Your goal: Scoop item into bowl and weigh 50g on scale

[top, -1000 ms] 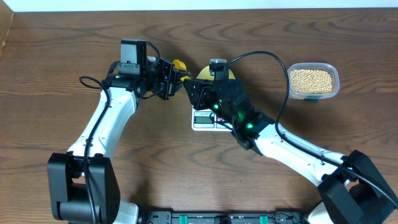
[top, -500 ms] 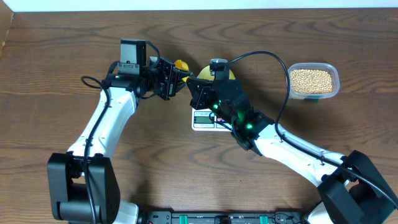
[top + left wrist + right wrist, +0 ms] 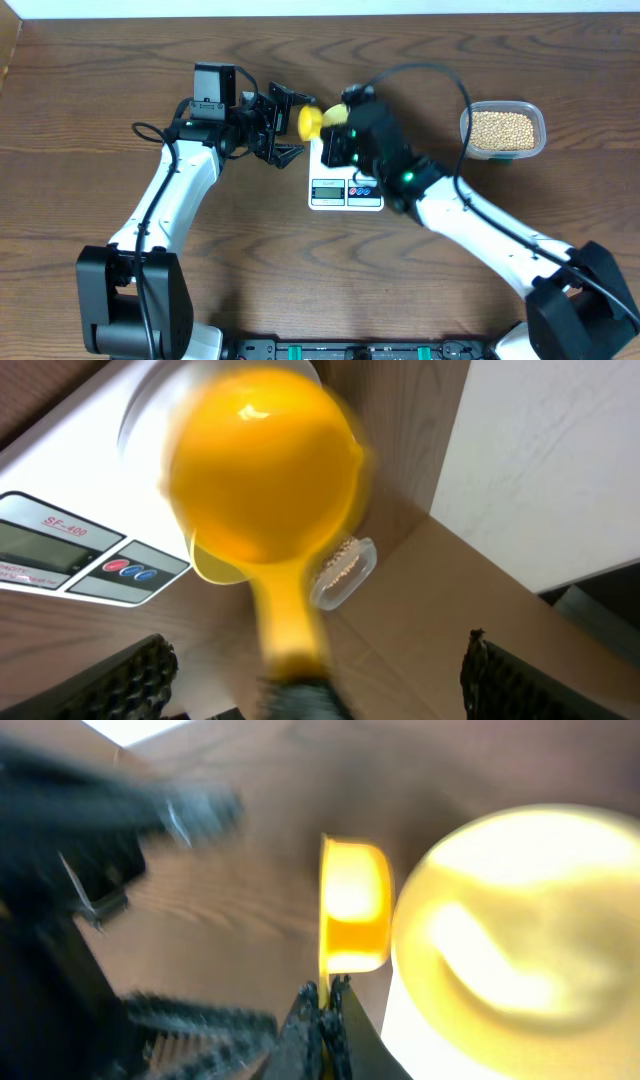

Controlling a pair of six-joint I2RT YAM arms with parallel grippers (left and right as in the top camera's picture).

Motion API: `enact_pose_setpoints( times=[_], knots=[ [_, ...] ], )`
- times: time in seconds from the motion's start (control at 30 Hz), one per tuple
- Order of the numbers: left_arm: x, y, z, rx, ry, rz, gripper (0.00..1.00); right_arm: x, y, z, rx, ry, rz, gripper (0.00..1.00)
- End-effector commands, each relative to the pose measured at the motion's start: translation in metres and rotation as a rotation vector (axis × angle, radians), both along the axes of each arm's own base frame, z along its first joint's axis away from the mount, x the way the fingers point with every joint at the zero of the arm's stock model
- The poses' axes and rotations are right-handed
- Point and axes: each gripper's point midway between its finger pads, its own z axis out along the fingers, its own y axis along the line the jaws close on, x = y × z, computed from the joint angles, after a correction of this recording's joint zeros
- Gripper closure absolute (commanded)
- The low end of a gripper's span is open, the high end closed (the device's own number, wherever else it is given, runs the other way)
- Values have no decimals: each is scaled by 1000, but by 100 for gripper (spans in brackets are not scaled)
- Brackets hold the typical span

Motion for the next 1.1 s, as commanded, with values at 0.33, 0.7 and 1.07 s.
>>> enact_pose_setpoints(
  times=[0.33, 0.7, 1.07],
  knots=[
    [-2, -2, 5, -8, -14, -12, 2, 32, -22, 141, -77, -192, 108, 99],
    [-2, -2, 5, -8, -14, -12, 2, 36, -161, 78, -301, 125, -81, 99],
    [-2, -2, 5, -8, -14, -12, 2, 15, -266, 51, -399, 315, -169, 99]
  ],
)
